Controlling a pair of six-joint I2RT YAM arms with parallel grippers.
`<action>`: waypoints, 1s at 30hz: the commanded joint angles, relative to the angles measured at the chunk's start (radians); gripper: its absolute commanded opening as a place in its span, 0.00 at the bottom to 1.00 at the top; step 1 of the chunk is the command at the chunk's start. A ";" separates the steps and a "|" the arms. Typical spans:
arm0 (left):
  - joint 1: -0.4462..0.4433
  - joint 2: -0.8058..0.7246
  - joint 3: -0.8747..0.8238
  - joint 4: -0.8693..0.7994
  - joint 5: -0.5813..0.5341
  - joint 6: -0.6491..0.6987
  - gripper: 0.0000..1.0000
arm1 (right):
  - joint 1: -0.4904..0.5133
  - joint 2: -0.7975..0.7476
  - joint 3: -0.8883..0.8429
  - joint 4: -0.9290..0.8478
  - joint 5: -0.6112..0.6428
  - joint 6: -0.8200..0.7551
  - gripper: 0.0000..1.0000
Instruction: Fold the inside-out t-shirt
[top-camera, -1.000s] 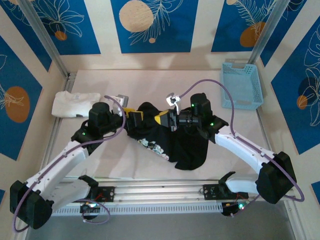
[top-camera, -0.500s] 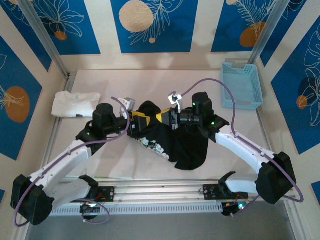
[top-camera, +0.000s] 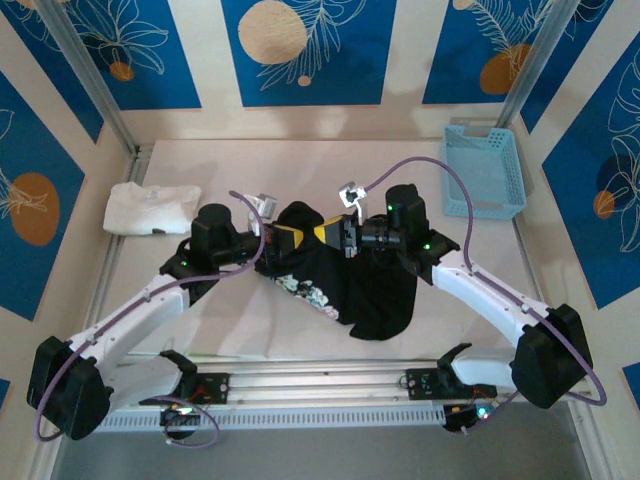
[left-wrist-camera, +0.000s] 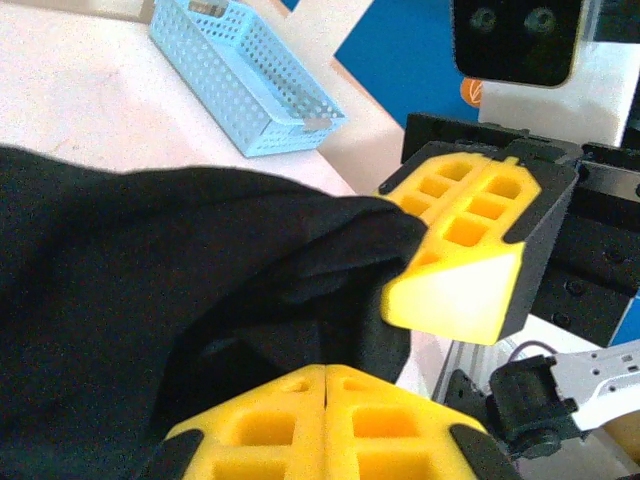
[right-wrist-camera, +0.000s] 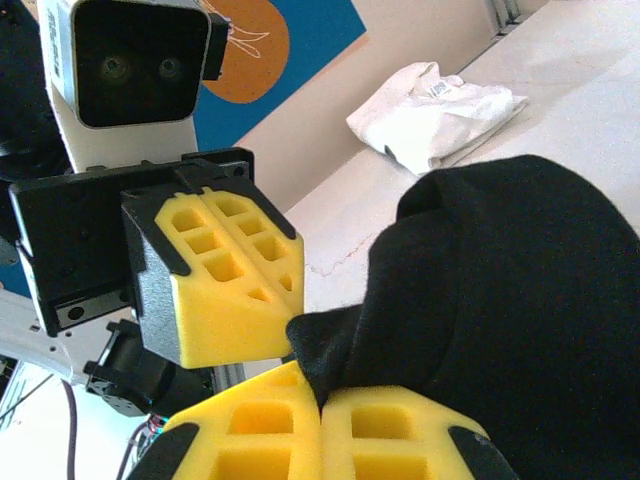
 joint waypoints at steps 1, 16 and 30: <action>-0.006 -0.021 0.026 0.042 0.018 -0.004 0.00 | 0.002 -0.019 -0.004 -0.019 0.062 -0.009 0.00; -0.071 -0.050 0.087 0.070 -0.154 -0.034 0.00 | 0.016 -0.016 0.002 -0.055 0.162 0.006 0.31; -0.188 0.013 0.197 0.032 -0.369 0.032 0.00 | 0.113 -0.016 -0.114 0.151 0.266 -0.006 0.63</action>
